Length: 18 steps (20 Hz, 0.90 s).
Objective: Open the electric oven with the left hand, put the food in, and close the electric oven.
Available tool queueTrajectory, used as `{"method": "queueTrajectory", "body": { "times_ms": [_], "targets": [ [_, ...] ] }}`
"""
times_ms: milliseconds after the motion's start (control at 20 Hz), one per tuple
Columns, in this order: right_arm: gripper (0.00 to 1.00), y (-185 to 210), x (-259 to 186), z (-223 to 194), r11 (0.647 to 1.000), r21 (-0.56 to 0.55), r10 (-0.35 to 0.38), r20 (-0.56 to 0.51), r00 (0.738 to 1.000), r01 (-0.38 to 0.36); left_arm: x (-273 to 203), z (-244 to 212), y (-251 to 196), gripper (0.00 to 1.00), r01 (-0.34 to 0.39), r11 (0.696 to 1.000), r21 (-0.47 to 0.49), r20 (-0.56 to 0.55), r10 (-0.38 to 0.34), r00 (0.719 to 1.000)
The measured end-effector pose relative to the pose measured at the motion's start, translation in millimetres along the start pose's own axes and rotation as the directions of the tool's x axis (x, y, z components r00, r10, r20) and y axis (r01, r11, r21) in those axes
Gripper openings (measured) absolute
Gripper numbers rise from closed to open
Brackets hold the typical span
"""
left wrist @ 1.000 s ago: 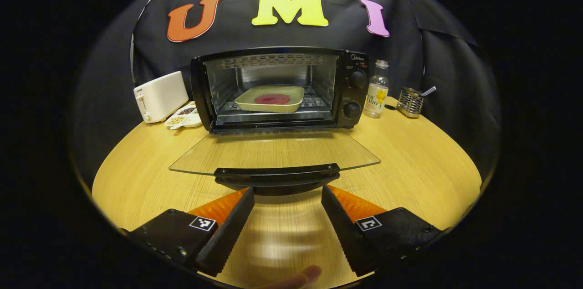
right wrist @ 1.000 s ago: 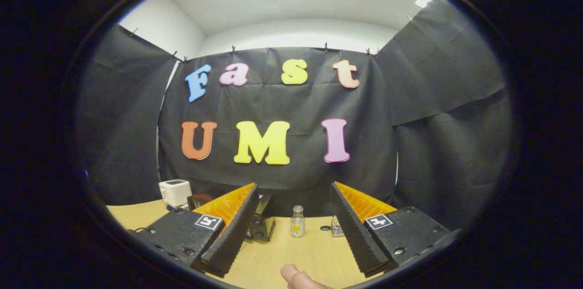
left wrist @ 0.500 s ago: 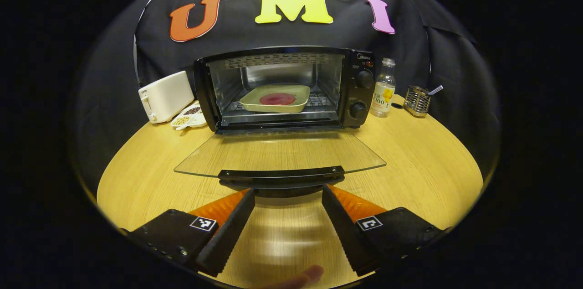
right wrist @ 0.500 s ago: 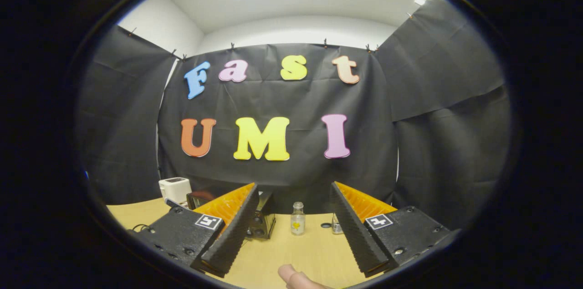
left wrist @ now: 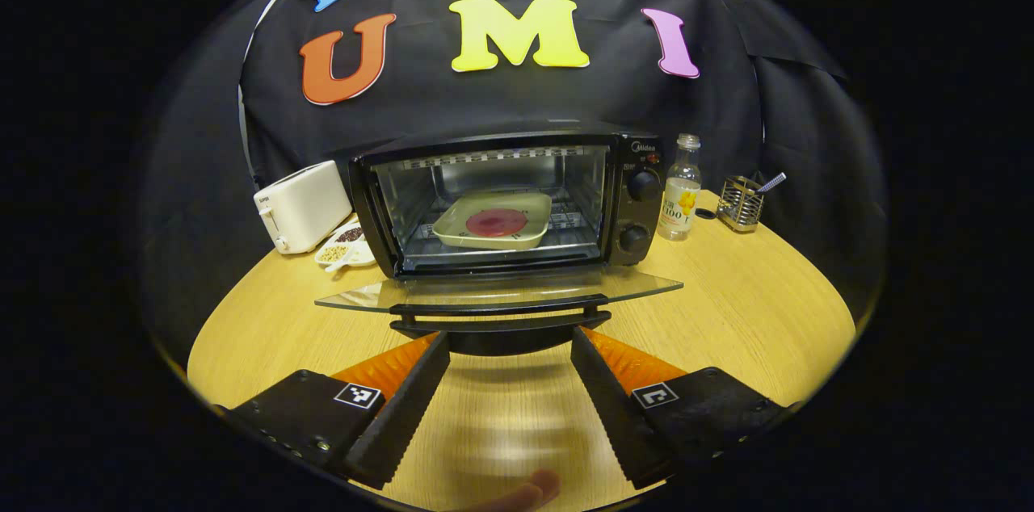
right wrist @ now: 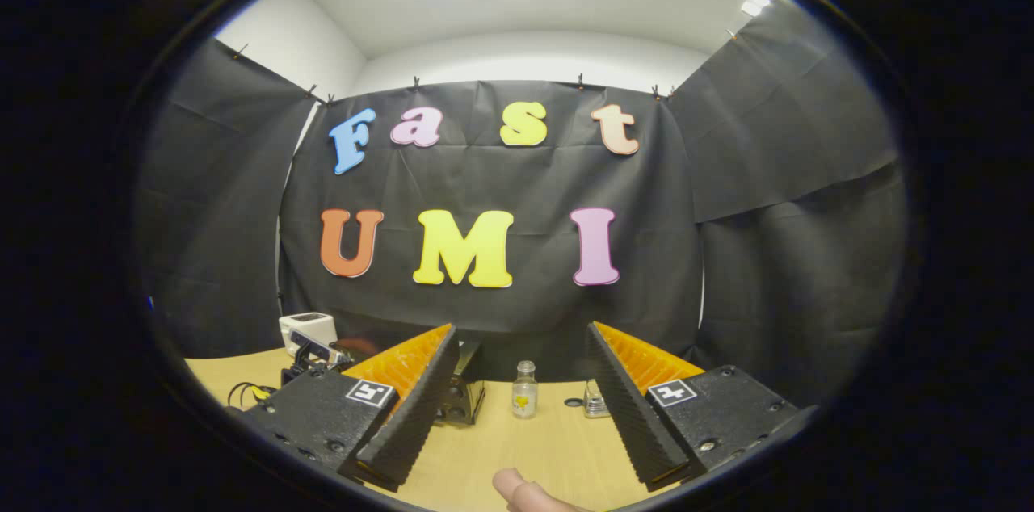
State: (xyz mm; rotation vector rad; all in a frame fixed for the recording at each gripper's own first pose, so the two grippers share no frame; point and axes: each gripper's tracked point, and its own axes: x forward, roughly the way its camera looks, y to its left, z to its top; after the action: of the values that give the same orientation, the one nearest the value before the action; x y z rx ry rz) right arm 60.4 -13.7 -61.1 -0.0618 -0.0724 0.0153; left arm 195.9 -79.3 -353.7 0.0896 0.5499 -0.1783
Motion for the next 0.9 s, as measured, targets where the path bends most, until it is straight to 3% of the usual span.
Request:
{"method": "queueTrajectory", "body": {
  "times_ms": [600, 900],
  "targets": [
    [0.99, -6, -3, 2, 1.0, -0.01, -0.018, -0.002, 1.0, 0.018, 12, 48, 11, 0.98, 0.008, 1.0, -0.013, 0.065, -0.007, 0.998],
    [0.99, -3, -15, 5, 1.0, -0.013, -0.001, 0.0, 1.0, 0.001, 39, 60, 20, 0.98, 0.013, 0.999, -0.036, 0.046, -0.011, 0.999]
  ]
}}
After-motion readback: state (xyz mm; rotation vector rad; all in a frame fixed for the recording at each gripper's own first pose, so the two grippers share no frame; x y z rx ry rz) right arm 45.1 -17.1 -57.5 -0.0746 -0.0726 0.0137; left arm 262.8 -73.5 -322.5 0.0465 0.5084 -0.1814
